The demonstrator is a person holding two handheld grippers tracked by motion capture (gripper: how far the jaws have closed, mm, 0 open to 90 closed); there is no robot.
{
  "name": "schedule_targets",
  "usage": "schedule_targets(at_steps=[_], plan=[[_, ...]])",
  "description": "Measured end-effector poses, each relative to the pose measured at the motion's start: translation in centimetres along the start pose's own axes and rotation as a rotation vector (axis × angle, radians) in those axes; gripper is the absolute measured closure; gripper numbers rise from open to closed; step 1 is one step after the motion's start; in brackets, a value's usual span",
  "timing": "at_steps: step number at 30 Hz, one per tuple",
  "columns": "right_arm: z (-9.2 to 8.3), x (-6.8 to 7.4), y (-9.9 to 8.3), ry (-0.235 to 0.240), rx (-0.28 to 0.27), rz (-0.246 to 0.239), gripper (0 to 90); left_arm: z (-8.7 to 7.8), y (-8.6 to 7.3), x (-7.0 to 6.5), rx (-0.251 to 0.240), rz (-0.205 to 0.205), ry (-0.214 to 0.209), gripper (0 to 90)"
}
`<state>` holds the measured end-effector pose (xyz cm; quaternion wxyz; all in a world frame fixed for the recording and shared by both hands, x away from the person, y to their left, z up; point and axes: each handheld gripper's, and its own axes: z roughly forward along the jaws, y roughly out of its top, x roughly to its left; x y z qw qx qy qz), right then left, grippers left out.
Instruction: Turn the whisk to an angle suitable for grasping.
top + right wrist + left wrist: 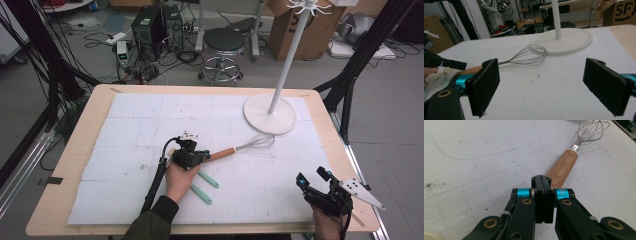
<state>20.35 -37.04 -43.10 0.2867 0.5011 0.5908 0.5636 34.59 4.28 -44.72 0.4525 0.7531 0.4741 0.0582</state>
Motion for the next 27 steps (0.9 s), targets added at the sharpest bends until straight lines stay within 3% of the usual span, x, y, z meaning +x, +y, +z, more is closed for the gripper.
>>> schedule_targets(at_steps=[27], plan=[[0.2, 0.3, 0.0, 0.005, 0.004, 0.000, 13.2, 1.0, 0.8, -1.2, 0.034, 0.020, 0.025, 90.0]])
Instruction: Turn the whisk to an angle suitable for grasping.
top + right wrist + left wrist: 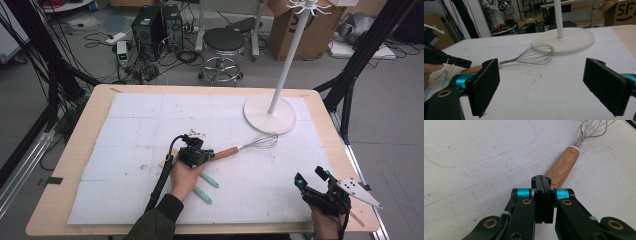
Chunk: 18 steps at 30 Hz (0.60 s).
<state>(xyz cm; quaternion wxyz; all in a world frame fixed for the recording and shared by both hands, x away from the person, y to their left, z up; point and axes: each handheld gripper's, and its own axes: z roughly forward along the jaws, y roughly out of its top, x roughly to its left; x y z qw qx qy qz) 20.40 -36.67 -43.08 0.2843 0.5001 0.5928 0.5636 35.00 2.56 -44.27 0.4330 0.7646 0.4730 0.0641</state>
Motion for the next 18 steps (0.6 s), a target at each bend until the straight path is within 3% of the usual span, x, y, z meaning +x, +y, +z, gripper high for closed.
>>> schedule_targets(at_steps=[7, 12, 18], plan=[[0.0, -0.2, 0.0, -0.004, 0.000, 0.002, 13.2, -1.0, 0.0, -0.6, -0.014, 0.021, -0.037, 90.0], [0.0, -0.1, 0.0, -0.002, 0.003, 0.000, 13.1, -1.2, -0.5, -1.0, 0.010, 0.036, -0.050, 90.0], [0.1, 0.0, -0.1, 0.000, 0.007, 0.001, 13.2, -1.8, -1.1, -0.2, -0.009, 0.015, -0.070, 89.8]])
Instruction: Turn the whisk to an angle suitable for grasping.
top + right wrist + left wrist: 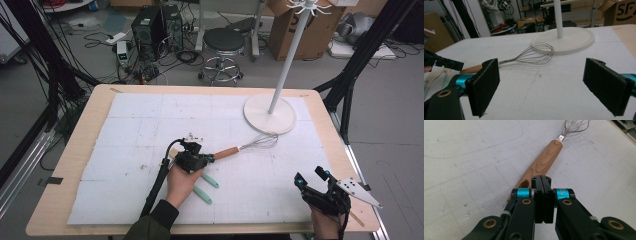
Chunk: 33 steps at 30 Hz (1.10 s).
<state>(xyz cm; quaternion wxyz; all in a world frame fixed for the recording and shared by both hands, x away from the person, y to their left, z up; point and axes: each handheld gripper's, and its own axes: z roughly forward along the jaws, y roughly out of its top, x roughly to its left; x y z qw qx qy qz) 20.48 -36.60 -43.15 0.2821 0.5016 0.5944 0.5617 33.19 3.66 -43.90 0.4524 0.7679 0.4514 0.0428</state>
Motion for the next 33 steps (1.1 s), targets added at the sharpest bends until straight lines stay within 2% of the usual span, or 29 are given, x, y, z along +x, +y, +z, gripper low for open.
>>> schedule_targets(at_steps=[3, 4, 5, 6, 9, 12, 16, 19, 23, 26, 29, 30, 32, 33], plan=[[0.1, 0.0, 0.0, 0.004, 0.002, -0.004, 13.2, -0.5, -0.5, 0.5, -0.031, 0.001, -0.023, 89.3], [0.2, 0.0, 0.0, 0.004, 0.002, -0.006, 13.2, -0.8, -0.7, 0.7, -0.056, -0.004, -0.039, 84.7], [0.3, 0.0, 0.0, 0.010, 0.004, -0.005, 13.7, -1.1, -0.9, 0.9, -0.078, -0.010, -0.055, 70.6], [0.3, 0.0, 0.0, 0.010, 0.004, -0.005, 13.7, -1.5, -1.0, 1.2, -0.092, -0.023, -0.053, 70.6], [0.7, 0.2, 0.0, 0.017, 0.008, -0.006, 13.9, -2.3, -1.5, 2.3, -0.113, -0.059, -0.065, 55.4], [1.2, 0.4, 0.1, 0.028, 0.014, -0.012, 13.9, -3.5, -1.8, 3.1, -0.149, -0.052, -0.078, 48.5], [2.2, 0.9, 0.1, 0.079, 0.050, -0.028, 13.9, -5.2, -2.0, 3.7, -0.206, -0.059, -0.050, 34.3], [3.2, 1.6, 0.1, 0.122, 0.078, -0.049, 14.5, -6.0, -2.5, 4.3, -0.226, -0.071, -0.047, 30.7], [4.1, 2.5, 0.2, 0.148, 0.083, -0.076, 14.9, -7.4, -3.4, 5.2, -0.257, -0.082, -0.038, 27.7], [4.6, 2.8, 0.3, 0.162, 0.093, -0.068, 15.0, -8.9, -4.0, 5.8, -0.292, -0.076, -0.039, 27.6], [5.2, 3.1, 0.7, 0.184, 0.093, -0.065, 16.7, -10.6, -4.8, 6.3, -0.320, -0.073, -0.013, 27.6], [5.5, 3.3, 0.8, 0.192, 0.092, -0.061, 21.3, -11.1, -5.0, 6.6, -0.323, -0.077, 0.000, 27.6], [6.1, 3.6, 1.2, 0.210, 0.093, -0.045, 37.1, -12.0, -5.5, 7.2, -0.333, -0.092, 0.021, 27.6], [6.4, 3.7, 1.3, 0.222, 0.097, -0.039, 41.1, -12.4, -5.7, 7.5, -0.336, -0.103, 0.032, 27.6]])
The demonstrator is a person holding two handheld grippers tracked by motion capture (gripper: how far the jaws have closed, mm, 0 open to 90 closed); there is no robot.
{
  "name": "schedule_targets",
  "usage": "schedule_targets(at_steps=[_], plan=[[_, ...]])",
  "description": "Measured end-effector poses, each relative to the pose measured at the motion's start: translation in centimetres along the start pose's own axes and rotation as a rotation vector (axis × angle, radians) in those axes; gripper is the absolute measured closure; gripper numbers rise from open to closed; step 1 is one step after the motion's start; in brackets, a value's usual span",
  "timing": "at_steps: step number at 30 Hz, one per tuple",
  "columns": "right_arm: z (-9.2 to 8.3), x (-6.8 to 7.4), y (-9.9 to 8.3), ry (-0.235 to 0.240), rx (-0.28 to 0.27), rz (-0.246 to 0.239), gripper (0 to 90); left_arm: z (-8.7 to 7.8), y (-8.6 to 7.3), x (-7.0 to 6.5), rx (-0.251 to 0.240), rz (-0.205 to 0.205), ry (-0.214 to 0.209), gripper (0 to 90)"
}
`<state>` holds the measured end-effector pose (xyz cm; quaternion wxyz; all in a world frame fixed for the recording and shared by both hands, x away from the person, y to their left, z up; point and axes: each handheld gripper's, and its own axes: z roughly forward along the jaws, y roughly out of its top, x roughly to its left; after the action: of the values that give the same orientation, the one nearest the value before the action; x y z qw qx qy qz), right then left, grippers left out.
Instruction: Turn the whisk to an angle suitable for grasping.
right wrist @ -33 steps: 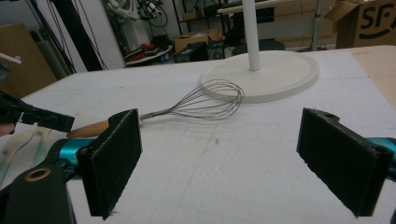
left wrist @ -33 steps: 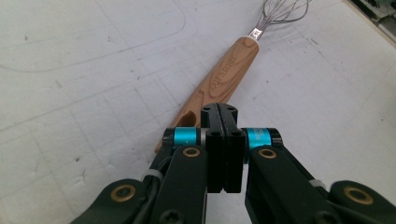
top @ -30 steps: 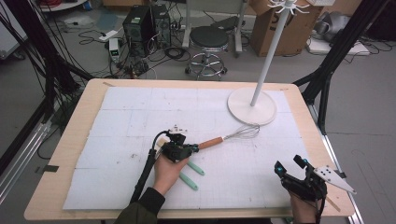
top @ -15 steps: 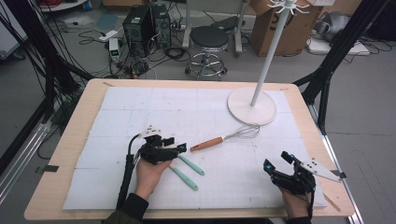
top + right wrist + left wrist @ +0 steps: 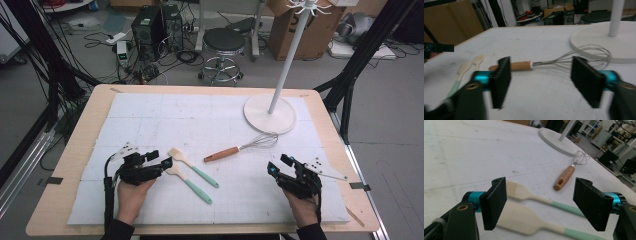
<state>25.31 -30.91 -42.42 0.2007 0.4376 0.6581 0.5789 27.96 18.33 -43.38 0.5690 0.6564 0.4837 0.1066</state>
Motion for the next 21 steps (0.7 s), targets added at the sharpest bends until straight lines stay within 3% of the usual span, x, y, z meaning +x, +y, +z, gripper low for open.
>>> schedule_targets(at_steps=[8, 15, 18, 21], plan=[[2.9, 0.4, 0.7, 0.094, 0.090, 0.013, 60.8, -2.1, -0.2, 1.5, -0.007, -0.012, 0.050, 26.8], [5.9, 0.6, 0.9, 0.141, 0.182, 0.028, 75.8, -2.2, -0.1, 1.1, -0.008, 0.032, 0.050, 25.9], [7.1, 0.6, 0.8, 0.151, 0.218, 0.060, 80.1, -2.2, 0.0, 0.8, -0.008, 0.038, 0.040, 25.9], [8.0, 0.7, 1.0, 0.164, 0.221, 0.072, 82.1, -2.3, 0.0, 0.6, -0.011, 0.052, 0.031, 25.9]])
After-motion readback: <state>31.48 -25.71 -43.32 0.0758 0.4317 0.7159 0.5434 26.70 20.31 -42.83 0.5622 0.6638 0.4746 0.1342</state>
